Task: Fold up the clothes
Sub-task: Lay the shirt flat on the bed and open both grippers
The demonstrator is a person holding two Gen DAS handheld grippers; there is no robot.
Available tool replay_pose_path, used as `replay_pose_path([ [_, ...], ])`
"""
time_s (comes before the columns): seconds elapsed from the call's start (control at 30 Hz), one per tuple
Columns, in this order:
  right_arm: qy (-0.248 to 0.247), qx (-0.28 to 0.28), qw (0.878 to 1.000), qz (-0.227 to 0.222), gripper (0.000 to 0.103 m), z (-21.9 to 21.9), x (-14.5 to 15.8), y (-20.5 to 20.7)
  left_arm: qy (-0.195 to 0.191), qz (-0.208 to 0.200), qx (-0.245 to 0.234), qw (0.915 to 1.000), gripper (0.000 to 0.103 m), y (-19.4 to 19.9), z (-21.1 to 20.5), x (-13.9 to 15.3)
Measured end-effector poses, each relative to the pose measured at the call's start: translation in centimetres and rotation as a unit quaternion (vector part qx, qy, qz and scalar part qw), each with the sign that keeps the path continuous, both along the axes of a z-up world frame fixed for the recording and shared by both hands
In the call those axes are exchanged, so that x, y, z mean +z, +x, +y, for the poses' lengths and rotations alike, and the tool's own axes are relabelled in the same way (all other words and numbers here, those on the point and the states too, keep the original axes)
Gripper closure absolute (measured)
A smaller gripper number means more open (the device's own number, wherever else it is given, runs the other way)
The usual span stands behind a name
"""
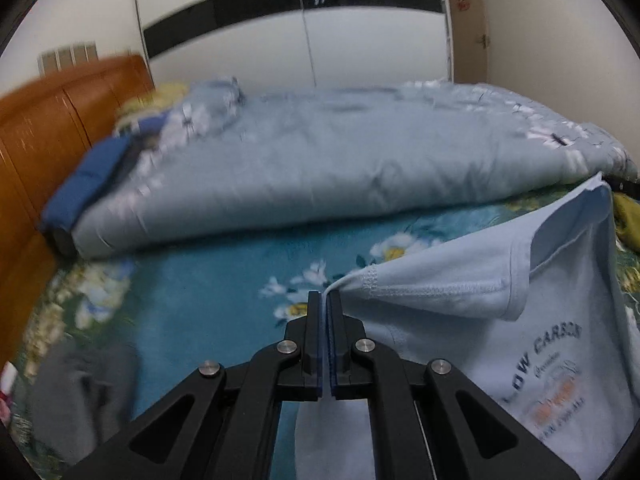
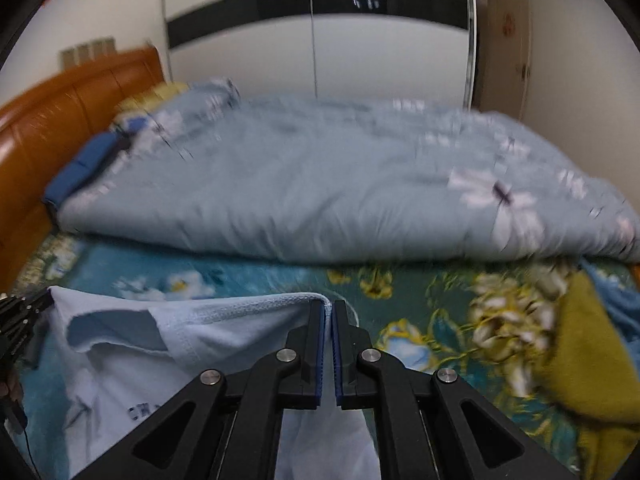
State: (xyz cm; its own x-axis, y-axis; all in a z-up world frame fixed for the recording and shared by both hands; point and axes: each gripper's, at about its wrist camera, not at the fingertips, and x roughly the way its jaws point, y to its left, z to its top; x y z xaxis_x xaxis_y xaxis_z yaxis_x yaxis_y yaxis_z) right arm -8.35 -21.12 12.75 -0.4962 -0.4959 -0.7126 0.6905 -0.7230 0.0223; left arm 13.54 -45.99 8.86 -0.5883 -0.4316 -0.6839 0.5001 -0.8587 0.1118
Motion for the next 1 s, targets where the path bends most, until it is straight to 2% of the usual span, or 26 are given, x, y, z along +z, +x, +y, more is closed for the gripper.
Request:
replay_pose_path([
  [0.17, 0.041, -0.020, 0.998, -0.049, 0.099, -3.5, -6.1, -4.2, 0.039, -0.031, 0.001, 0.9988, 0.100, -3.4, -2.4, -4.8],
  [0.33, 0.080, -0.030, 0.992, -0.088, 0.099, -5.7, -11.1, -6.3, 0.072, -0.058, 0.003, 0.9957, 0.098, -5.4, -4.1, -8.7],
  [0.43, 0.076, -0.032, 0.992, -0.098, 0.099, -5.7, -12.3, -7.0, 0.107, -0.053, 0.011, 0.9927, 0.098, -5.7, -5.5, -9.9],
  [0.6, 0.074, -0.004, 0.993, -0.096, 0.096, -5.1, -11.6, -7.0, 0.164, -0.013, 0.017, 0.9862, 0.098, -3.8, -6.4, -8.6],
  [0.7, 0.063, 0.015, 0.994, -0.089, 0.094, -3.9, -10.0, -6.4, 0.158, 0.000, 0.021, 0.9872, 0.098, -1.8, -5.6, -6.5],
  [0.8, 0.044, 0.024, 0.996, -0.073, 0.090, -1.6, -7.5, -5.1, 0.133, 0.021, 0.034, 0.9903, 0.097, 1.4, -3.7, -3.6],
  [0.9, 0.026, 0.033, 0.997, -0.063, 0.087, 2.0, -5.3, -2.8, 0.089, 0.027, 0.048, 0.9945, 0.081, 5.4, -0.3, -1.7],
  [0.93, 0.021, 0.032, 0.997, -0.062, 0.086, 3.8, -4.8, -1.6, 0.070, 0.028, 0.054, 0.9957, 0.070, 6.9, 1.1, -1.1],
  [0.97, 0.016, 0.032, 0.997, -0.064, 0.085, 5.9, -4.5, -0.3, 0.052, 0.031, 0.056, 0.9966, 0.065, 8.6, 2.8, -0.7],
  [1.0, 0.013, 0.034, 0.997, -0.070, 0.085, 8.3, -4.5, 1.4, 0.038, 0.036, 0.056, 0.9971, 0.064, 9.9, 4.4, -0.5],
])
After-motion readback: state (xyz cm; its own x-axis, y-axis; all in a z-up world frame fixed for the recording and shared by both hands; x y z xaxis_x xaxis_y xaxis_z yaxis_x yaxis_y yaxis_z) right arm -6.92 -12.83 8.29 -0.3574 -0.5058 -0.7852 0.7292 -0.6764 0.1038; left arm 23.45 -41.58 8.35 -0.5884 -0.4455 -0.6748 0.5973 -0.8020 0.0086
